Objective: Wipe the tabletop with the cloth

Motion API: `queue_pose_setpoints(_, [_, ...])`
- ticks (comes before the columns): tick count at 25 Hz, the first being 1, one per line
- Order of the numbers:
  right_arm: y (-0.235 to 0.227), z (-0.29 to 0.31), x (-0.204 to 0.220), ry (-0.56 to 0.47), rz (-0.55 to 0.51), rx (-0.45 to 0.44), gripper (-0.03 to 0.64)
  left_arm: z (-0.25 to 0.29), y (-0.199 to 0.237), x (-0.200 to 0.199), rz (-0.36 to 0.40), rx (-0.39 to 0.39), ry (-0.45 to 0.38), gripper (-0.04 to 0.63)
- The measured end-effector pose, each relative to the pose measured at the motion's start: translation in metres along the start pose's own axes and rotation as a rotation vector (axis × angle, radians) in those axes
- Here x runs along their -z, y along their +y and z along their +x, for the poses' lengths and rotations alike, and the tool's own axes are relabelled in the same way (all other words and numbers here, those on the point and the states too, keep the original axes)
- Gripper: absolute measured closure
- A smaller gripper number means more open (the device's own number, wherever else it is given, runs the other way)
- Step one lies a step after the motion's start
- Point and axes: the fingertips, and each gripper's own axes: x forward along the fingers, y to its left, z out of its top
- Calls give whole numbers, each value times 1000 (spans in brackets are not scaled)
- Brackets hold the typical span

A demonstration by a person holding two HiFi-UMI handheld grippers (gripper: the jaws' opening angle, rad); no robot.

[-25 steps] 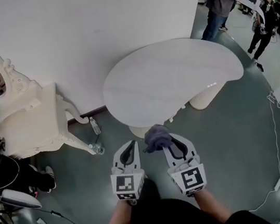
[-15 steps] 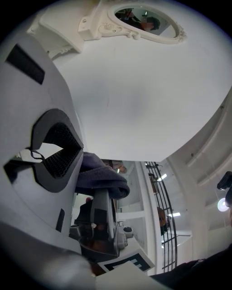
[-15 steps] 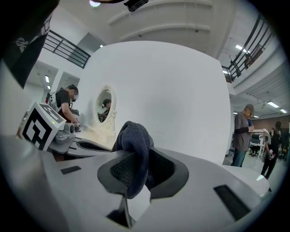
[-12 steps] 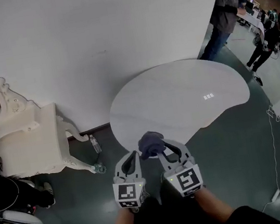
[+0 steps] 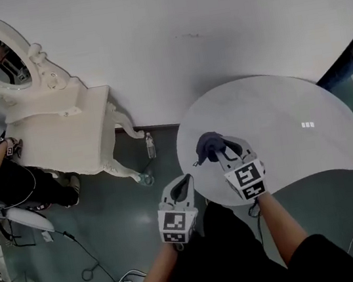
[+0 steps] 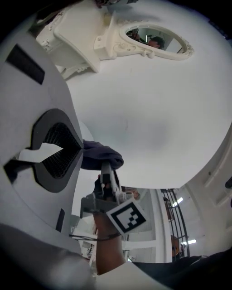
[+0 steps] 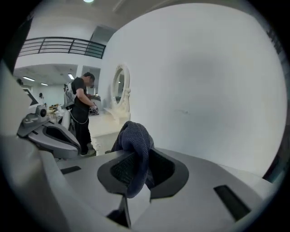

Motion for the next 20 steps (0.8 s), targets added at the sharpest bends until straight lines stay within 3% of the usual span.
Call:
queue_pose_setpoints(5, [-39, 102, 33, 122, -115, -140, 556, 35, 9, 18, -40, -87, 86, 588])
queue_pose_setpoints(11, [-44, 211, 71, 210, -260, -265, 555, 66, 9, 38, -62, -146, 157, 588])
queue_pose_setpoints(17, [-25, 256, 95, 272, -280, -342, 556, 69, 16, 51, -84, -181, 201, 588])
queue_pose_setpoints(20, [-14, 256, 99, 252, -327, -329, 557, 63, 22, 58, -94, -195, 216, 588])
